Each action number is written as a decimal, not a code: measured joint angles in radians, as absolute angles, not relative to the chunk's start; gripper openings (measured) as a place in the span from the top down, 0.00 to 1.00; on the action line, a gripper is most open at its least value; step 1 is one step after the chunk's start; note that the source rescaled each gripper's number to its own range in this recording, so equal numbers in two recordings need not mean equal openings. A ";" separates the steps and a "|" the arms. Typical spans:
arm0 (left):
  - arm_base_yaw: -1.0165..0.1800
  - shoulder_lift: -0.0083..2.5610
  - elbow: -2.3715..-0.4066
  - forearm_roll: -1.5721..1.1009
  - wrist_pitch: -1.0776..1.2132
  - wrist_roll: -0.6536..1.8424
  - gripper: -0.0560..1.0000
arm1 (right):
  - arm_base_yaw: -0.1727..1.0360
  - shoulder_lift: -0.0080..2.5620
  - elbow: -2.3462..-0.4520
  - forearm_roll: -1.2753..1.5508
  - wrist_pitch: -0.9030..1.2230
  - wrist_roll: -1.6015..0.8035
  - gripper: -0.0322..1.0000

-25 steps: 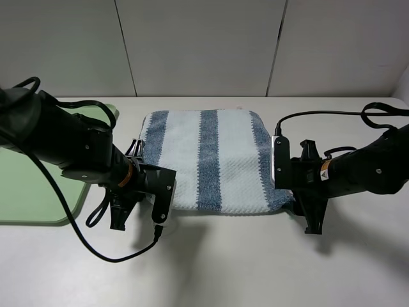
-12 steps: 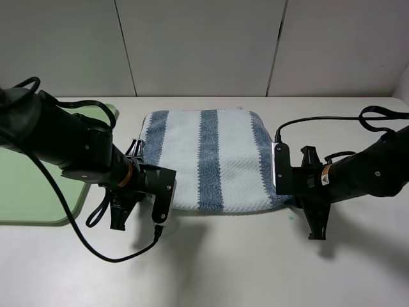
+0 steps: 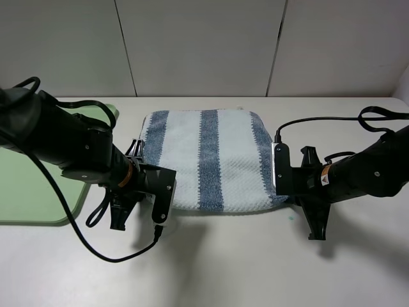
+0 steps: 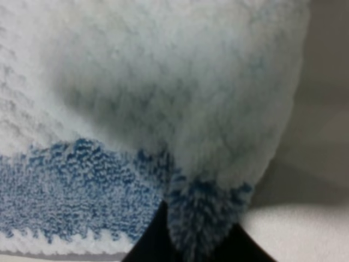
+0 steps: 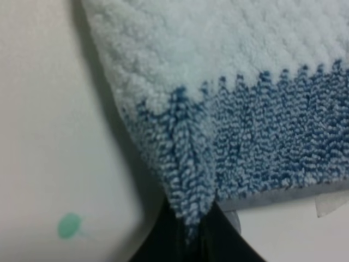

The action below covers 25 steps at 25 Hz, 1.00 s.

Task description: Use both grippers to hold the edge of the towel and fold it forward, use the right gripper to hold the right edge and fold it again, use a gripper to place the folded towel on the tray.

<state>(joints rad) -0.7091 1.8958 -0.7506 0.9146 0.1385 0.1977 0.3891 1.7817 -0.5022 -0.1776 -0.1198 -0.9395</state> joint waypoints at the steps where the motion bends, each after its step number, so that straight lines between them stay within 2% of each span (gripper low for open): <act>1: -0.709 1.896 -0.751 0.915 0.138 0.198 0.95 | 0.389 1.782 -0.502 -0.178 -0.119 -0.939 0.97; 17: -0.712 1.878 -0.751 0.912 0.229 0.198 0.95 | 0.389 1.684 -0.501 -0.169 -0.005 -0.939 0.97; 25: -0.769 1.779 -0.750 0.874 0.285 0.198 0.95 | 0.389 1.605 -0.500 -0.153 0.112 -0.939 0.97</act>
<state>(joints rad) -0.7687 1.7791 -0.7495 0.8742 0.2853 0.1977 0.3891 1.6050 -0.5003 -0.1533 0.1121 -0.9395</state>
